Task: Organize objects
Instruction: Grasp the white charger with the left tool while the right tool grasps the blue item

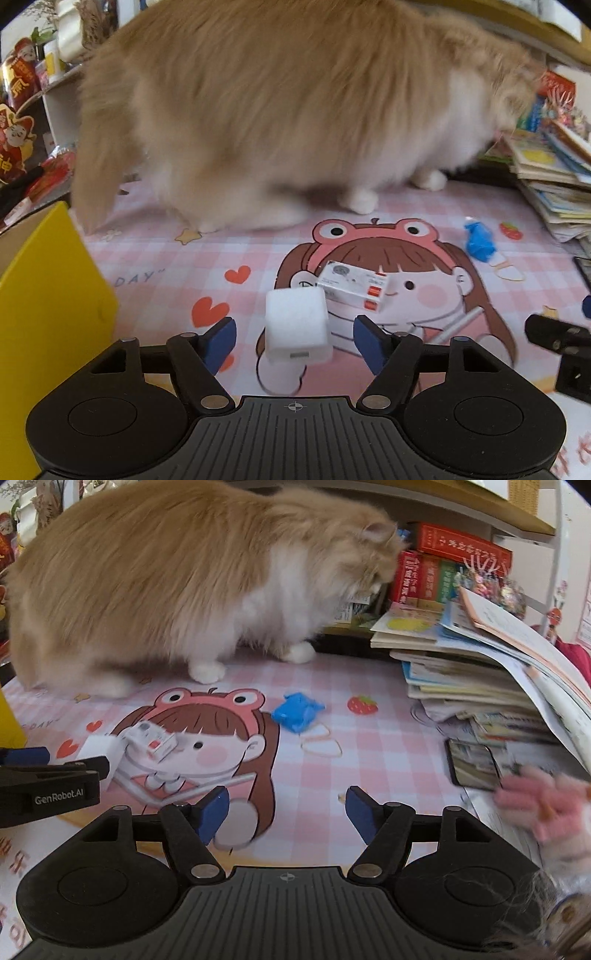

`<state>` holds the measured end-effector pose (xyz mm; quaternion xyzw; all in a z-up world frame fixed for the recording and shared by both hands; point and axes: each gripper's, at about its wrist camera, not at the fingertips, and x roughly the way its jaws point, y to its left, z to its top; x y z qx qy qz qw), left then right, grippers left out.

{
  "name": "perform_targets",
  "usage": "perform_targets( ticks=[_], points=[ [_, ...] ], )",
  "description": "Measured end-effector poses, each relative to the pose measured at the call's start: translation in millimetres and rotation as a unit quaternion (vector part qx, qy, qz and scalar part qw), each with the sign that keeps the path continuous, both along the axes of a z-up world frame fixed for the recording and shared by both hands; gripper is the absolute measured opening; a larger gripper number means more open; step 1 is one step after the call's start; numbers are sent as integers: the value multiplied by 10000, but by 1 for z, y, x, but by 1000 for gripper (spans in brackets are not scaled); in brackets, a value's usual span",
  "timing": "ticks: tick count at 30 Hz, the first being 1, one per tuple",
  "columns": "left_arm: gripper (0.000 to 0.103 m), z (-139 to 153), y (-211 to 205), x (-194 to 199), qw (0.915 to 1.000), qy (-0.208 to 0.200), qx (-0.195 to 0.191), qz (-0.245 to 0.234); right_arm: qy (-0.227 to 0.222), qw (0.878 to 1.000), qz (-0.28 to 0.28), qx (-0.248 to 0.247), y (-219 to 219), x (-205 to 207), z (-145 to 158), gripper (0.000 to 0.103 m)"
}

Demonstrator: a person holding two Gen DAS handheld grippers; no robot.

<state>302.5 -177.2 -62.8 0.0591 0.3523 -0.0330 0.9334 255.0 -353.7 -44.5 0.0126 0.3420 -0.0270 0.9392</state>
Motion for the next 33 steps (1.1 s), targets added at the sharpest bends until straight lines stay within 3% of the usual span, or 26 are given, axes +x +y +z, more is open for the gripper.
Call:
perform_targets(
  ticks=[4,6,14,17,20,25,30,33],
  points=[
    [60,-12,-3,19,9998,150,97,51,-3,10000,39,38,-6,23,-4,69],
    [42,-17,-2,25,9997,229,49,74,-32,10000,53,52,-7,33,-6,69],
    [41,-6,14,6,9995,194,-235,89,-168,9998,-24,68,-10,72,-13,71],
    [41,6,22,-16,9991,167,-400,11,-148,9999,-44,46,-12,89,-19,71],
    [41,15,24,-43,9992,105,-301,-222,-162,9998,-50,74,-12,106,-25,69],
    [41,23,32,-81,9989,173,-313,-313,54,9980,-415,468,-19,133,-31,68],
    [41,31,43,-102,9987,239,-435,-146,148,9966,-700,409,-23,140,-37,32],
    [41,33,49,-110,9985,243,-479,-120,91,9960,-684,576,-27,131,-34,26]
  ],
)
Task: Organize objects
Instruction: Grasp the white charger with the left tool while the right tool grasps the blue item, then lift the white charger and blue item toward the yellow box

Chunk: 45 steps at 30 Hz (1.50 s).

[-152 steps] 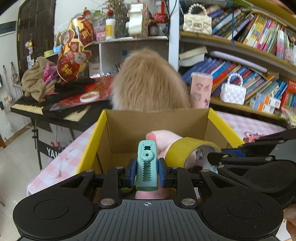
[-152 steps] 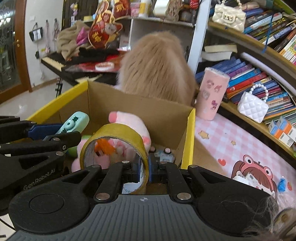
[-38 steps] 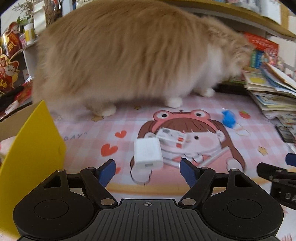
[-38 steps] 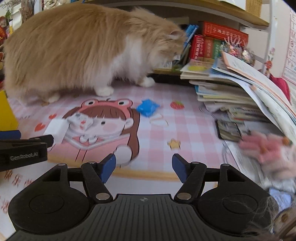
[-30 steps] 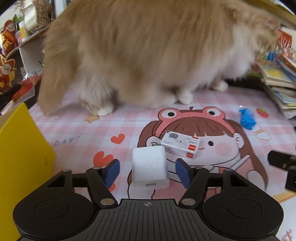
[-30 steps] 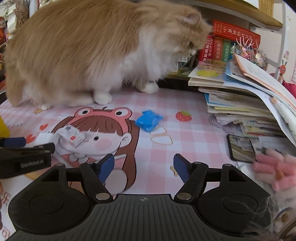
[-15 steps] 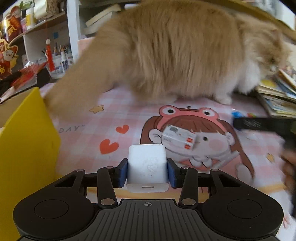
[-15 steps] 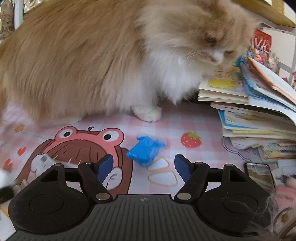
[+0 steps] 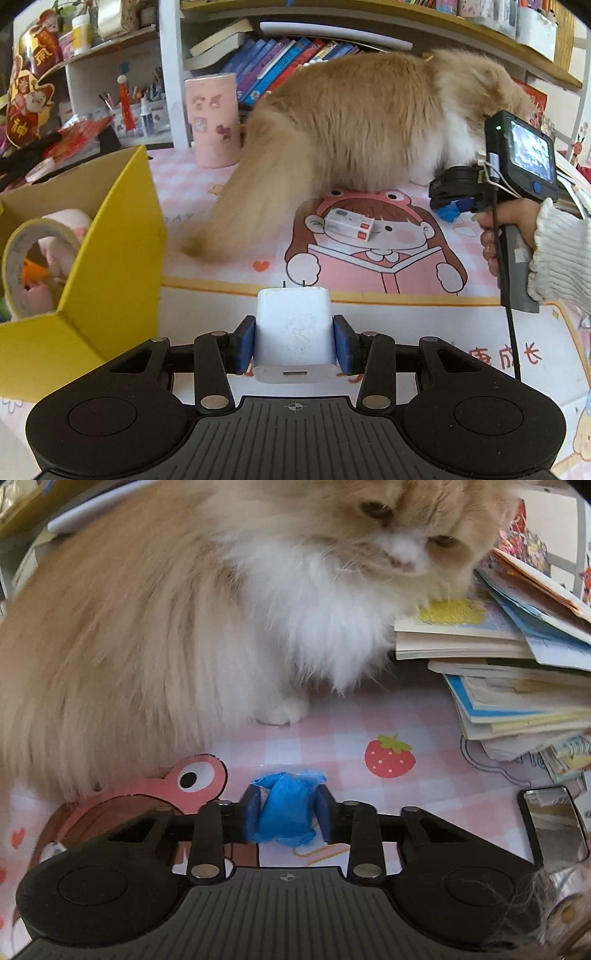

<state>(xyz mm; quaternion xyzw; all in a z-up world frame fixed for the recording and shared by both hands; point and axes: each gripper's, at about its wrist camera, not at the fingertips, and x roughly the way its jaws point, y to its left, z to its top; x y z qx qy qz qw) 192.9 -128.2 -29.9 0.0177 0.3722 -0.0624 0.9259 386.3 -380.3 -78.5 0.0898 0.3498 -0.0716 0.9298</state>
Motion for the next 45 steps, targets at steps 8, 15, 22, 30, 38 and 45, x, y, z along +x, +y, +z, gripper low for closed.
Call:
perform_targets(
  ticks=[8,15,22,30,38,45],
  points=[
    [41,6,15,-8,9997,-152,-166,-35,-124,9995,203,-184,14,-49,18,26],
    [41,9,30,-29,9988,-278,-288,-285,-28,9988,443,-215,50,-116,31,26],
    [41,3,50,-59,9980,-192,-384,-460,95,9975,639,-290,88,-190,38,26],
    [41,0,81,-95,9980,-197,-402,-452,290,9963,790,-197,128,-253,38,26],
    [41,0,114,-125,9990,-177,-346,-239,441,9939,997,-145,168,-300,39,26],
    [41,-1,135,-145,9991,-148,-356,-177,513,9886,1396,-212,208,-326,39,26]
  ],
)
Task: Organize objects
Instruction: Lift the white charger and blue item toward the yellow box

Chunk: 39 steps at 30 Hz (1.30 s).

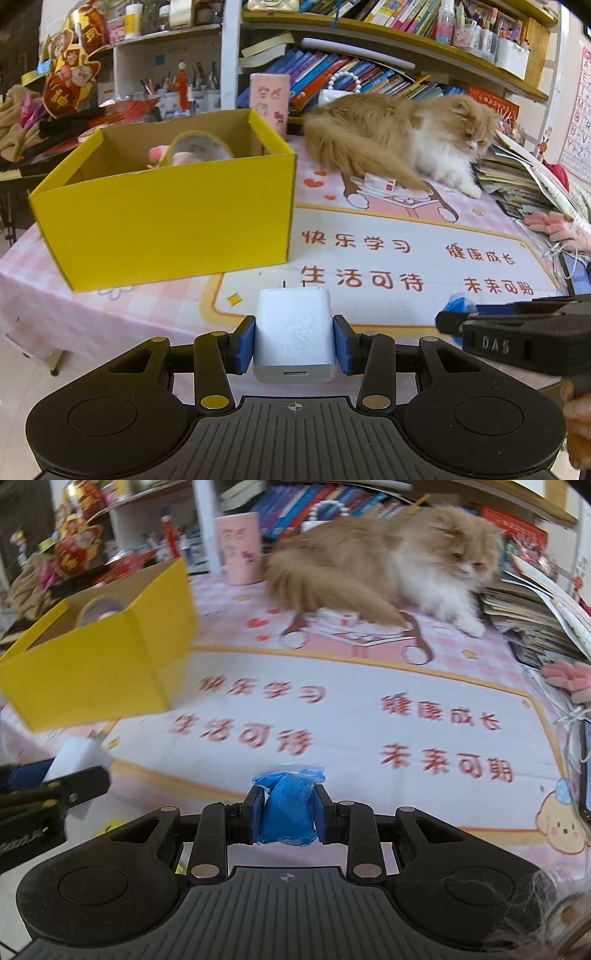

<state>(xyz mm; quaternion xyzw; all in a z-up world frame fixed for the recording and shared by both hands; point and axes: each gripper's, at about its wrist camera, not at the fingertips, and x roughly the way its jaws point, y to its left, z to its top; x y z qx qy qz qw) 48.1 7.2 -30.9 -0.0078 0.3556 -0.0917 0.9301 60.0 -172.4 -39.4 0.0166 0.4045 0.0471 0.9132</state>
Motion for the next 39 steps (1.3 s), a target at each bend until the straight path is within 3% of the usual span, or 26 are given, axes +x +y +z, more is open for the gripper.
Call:
perform_targets(
  ticks=[23,39],
  points=[
    [41,6,82,-53,9987,-190,115,467,-161,9961,864,-45,103,-44,4,26],
    [41,16,124,-58,9962,-426,21,756,-342,9901,1358,-111,154,-46,13,26]
  ],
)
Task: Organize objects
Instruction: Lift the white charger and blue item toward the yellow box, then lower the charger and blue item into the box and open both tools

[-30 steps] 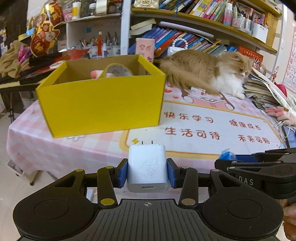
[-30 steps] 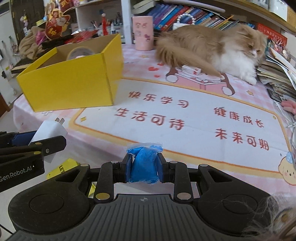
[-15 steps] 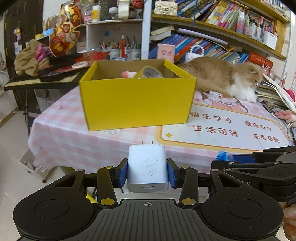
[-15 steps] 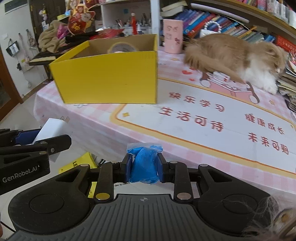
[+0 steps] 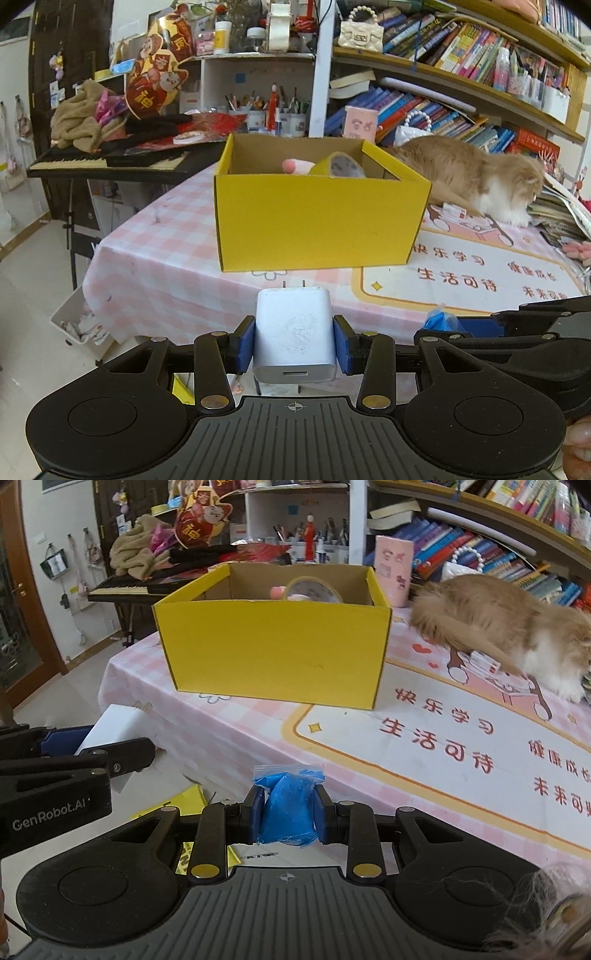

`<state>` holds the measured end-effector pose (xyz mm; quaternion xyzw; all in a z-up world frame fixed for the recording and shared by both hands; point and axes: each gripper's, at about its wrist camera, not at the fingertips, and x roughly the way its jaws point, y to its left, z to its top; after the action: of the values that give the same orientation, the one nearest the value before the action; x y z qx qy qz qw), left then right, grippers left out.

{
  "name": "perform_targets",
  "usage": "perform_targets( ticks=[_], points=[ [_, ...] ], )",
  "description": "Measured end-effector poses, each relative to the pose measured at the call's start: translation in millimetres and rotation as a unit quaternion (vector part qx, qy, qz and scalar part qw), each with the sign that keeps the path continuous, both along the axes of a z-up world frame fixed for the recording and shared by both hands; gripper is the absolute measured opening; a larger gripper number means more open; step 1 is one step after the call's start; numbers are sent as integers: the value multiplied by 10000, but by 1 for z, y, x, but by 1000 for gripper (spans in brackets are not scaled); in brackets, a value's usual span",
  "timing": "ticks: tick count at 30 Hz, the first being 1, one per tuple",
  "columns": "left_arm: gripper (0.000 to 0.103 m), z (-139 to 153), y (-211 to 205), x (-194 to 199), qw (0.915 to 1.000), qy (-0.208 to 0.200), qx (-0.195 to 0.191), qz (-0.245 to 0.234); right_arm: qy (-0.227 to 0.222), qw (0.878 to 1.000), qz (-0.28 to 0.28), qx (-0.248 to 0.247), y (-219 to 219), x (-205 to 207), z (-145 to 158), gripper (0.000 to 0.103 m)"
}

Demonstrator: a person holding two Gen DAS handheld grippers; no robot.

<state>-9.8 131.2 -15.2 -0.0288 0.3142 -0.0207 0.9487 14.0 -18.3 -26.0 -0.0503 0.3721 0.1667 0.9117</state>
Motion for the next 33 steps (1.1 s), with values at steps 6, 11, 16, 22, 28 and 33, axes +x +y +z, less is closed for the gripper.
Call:
perform_targets(
  ticks=[6,11,16,22,28,33],
  points=[
    [41,2,3,8,9999,-68,-82,81,-80,9999,116,-66,2,7,5,26],
    [41,17,8,27,9991,-339,-123,215,-502,9986,132,55,0,28,26,26],
    [41,45,7,61,9958,-851,-151,297,-1116,9934,199,171,1,67,59,26],
    [41,62,-2,104,9918,-1197,-61,449,-1481,9884,293,173,1,117,76,26],
    [41,54,-13,140,9926,-1054,50,603,-1386,9888,548,-18,7,156,63,26],
    [51,35,-15,169,9971,-311,152,679,-1018,9918,745,-212,11,177,44,28]
  ],
)
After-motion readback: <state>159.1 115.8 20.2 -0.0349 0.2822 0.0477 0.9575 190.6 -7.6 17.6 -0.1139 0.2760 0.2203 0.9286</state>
